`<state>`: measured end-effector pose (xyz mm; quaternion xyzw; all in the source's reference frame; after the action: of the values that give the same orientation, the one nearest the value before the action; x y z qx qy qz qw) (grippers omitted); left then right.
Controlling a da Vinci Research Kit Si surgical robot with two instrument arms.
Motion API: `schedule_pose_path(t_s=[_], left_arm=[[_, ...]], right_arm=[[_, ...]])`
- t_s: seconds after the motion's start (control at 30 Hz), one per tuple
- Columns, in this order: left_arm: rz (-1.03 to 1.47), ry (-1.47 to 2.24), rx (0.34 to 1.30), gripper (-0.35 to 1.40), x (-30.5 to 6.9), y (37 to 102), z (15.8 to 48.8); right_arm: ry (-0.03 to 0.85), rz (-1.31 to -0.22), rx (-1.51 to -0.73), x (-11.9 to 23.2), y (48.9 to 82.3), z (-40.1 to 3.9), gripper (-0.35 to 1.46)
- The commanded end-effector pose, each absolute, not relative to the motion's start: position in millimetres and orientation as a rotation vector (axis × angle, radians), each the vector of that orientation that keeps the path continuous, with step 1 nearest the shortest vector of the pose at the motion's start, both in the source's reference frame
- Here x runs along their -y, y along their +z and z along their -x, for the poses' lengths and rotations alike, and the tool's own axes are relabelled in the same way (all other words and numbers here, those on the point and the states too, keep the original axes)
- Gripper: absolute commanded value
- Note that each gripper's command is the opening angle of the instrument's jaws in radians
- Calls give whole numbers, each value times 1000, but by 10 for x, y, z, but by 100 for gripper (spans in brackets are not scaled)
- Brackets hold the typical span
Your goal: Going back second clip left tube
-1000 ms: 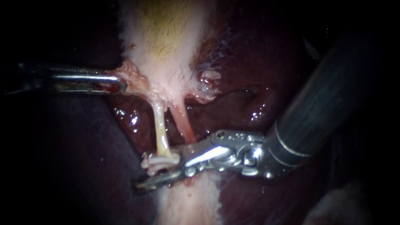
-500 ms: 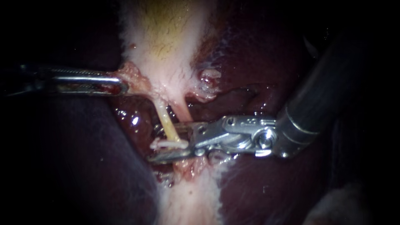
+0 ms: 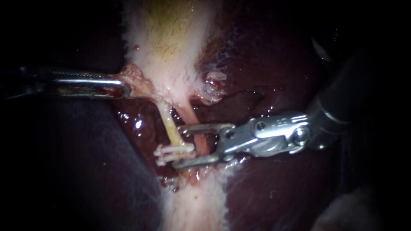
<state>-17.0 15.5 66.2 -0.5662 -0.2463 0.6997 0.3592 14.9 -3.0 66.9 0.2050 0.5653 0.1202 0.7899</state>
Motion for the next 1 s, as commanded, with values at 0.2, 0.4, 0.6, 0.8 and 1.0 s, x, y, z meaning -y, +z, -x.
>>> schedule_pose_path(t_s=[0.2, 0.4, 0.6, 0.8, 1.0], left_arm=[[1461, 1805, 636, -35, -155, 661, 170], [1461, 1805, 636, -35, -155, 661, 170], [1461, 1805, 636, -35, -155, 662, 171], [1464, 1802, 635, -35, -158, 666, 172], [1462, 1803, 623, -35, -160, 681, 182]], right_arm=[[238, -407, -1221, 14, 649, -100, 50], [203, -398, -1231, 8, 639, -62, 50], [196, -410, -1234, 6, 639, -52, 50], [184, -415, -1238, 7, 638, -51, 50], [182, -418, -1239, 7, 638, -48, 50]])
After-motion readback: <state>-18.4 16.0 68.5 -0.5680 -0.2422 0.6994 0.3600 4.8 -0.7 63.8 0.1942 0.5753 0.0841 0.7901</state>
